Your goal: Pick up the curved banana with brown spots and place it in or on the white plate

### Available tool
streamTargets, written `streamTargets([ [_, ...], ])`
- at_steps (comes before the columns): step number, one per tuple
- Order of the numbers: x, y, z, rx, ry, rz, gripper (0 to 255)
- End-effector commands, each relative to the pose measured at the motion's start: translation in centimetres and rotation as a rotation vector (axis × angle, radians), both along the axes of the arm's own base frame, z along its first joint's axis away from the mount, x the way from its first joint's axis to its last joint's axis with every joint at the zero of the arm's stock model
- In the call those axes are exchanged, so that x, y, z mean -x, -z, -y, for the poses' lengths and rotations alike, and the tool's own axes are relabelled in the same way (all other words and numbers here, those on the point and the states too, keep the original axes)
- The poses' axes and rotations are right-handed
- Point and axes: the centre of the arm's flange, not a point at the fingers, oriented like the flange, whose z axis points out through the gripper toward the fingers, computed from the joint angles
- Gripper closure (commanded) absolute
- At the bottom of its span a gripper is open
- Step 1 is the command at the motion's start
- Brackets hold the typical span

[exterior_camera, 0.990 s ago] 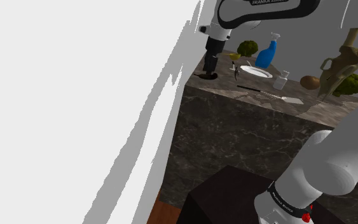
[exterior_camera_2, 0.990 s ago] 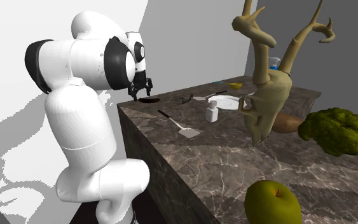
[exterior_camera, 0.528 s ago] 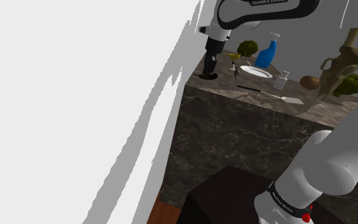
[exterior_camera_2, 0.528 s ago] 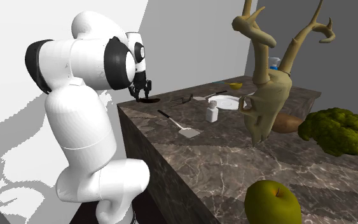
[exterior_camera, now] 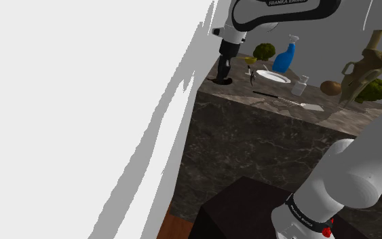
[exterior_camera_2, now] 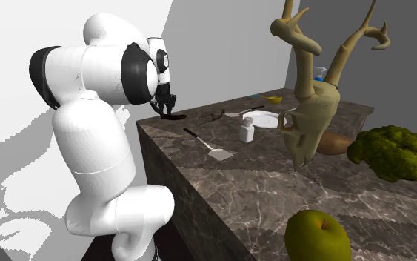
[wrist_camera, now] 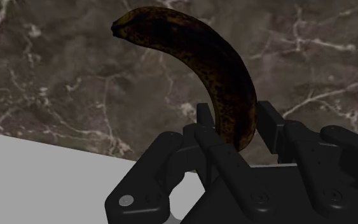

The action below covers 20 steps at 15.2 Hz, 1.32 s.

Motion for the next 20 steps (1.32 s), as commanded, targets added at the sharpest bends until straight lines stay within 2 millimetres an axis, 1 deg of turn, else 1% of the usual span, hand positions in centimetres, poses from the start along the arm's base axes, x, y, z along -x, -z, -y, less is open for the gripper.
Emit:
streamTargets([
  [1,0.0,0.0,0.0,0.000,0.000,0.000,255],
  [17,0.0,-8.4,0.0,0.000,0.000,0.000,255],
  [18,0.0,-8.7,0.0,0.000,0.000,0.000,255],
  [20,0.1,-8.7,2.6,0.000,0.000,0.000,255],
])
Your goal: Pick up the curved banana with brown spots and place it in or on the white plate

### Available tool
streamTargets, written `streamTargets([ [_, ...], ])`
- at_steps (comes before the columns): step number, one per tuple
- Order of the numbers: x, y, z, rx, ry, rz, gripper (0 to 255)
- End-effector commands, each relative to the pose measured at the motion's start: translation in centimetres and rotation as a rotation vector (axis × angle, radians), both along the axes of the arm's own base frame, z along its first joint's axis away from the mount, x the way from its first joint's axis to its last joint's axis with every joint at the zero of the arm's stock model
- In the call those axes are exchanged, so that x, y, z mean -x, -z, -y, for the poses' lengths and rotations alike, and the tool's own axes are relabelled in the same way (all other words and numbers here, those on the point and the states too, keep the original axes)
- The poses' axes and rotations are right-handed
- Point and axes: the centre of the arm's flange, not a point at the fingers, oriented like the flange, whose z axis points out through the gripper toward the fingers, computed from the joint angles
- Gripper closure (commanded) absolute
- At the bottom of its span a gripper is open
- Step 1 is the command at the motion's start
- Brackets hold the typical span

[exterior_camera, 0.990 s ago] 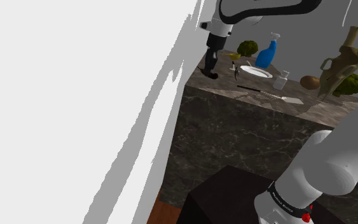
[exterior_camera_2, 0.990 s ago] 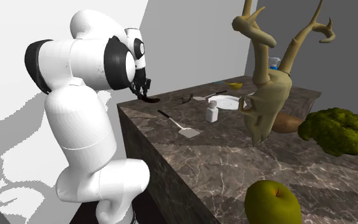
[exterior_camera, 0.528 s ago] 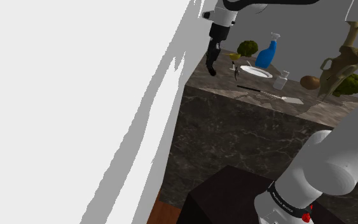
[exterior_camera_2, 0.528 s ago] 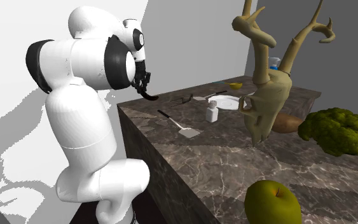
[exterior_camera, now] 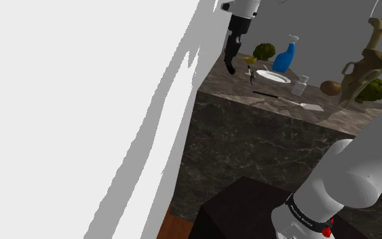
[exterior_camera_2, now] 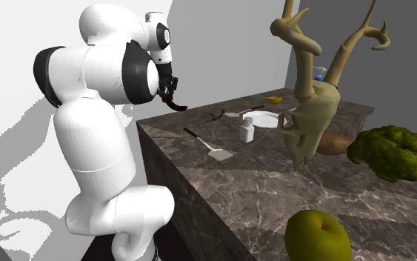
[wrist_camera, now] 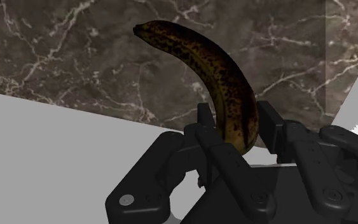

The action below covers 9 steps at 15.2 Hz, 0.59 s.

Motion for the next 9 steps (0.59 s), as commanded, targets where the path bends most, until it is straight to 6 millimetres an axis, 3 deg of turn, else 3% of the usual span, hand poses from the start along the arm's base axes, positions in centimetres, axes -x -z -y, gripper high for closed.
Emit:
streamTargets([
  [1,0.1,-0.1,2.3,0.000,-0.001,0.000,255],
  [9,0.6,-0.3,12.9,0.000,-0.001,0.000,255],
])
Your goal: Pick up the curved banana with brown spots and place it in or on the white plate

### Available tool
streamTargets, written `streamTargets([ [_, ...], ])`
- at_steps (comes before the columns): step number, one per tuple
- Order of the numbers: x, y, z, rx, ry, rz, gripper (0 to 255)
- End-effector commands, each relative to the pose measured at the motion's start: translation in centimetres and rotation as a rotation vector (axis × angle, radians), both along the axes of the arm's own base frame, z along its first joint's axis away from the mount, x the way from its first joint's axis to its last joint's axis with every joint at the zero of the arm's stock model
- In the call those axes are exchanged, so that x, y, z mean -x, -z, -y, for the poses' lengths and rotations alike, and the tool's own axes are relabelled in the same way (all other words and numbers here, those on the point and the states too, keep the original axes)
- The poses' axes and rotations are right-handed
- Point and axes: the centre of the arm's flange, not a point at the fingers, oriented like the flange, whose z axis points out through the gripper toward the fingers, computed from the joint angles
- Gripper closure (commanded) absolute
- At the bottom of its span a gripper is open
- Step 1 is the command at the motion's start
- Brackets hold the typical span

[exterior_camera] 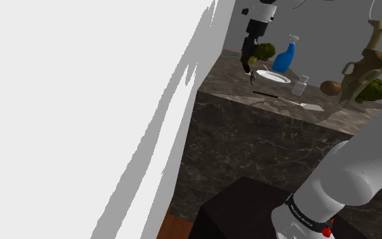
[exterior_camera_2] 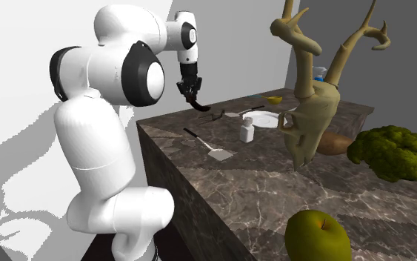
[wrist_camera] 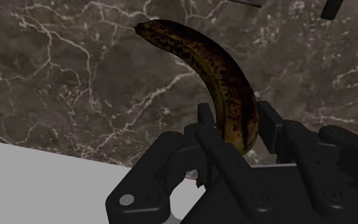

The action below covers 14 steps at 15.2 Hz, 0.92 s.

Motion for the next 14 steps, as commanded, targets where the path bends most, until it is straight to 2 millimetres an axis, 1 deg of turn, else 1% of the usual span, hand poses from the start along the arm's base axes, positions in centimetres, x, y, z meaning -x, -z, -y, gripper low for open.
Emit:
streamTargets([
  [1,0.3,-0.1,2.6,0.000,-0.002,0.000,255],
  [14,1.1,-0.5,19.8,0.000,-0.002,0.000,255],
])
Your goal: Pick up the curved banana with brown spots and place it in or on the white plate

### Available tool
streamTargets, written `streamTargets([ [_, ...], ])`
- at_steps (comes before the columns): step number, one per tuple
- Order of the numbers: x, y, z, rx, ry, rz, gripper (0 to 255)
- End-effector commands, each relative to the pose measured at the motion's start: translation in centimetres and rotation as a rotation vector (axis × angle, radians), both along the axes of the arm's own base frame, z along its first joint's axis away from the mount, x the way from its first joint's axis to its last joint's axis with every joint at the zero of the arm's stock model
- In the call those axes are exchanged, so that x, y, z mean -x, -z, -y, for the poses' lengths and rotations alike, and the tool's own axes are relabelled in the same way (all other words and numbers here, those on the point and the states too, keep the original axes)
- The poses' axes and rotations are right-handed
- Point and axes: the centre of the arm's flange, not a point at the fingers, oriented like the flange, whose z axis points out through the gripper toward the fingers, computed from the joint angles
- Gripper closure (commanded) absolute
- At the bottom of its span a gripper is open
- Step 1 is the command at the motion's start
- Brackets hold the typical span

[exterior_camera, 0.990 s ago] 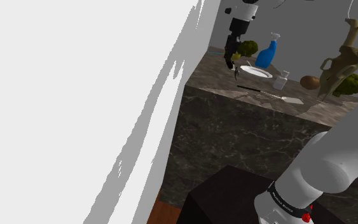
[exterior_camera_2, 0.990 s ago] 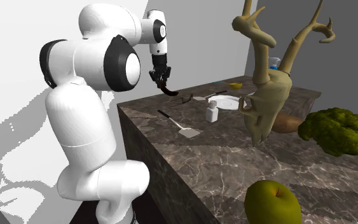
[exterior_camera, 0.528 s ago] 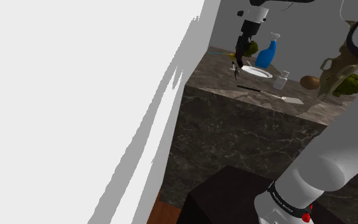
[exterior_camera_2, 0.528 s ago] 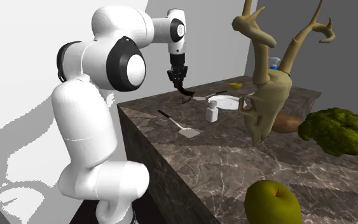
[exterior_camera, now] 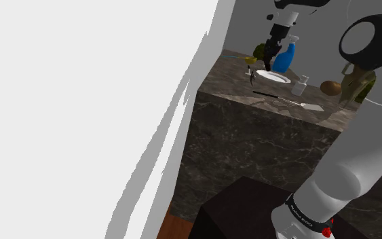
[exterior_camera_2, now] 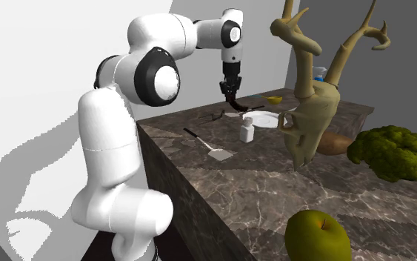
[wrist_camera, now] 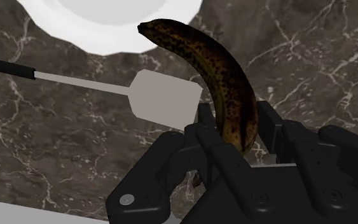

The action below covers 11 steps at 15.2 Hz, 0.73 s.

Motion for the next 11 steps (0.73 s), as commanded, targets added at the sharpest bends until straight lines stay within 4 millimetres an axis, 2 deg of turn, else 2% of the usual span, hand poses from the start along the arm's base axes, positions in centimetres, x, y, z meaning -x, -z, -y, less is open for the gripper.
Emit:
streamTargets([
  [1,0.3,0.1,2.5,0.000,-0.002,0.000,255],
  [9,0.9,-0.1,13.5,0.000,-0.002,0.000,255],
  [11,0.9,1.0,13.5,0.000,-0.002,0.000,255],
])
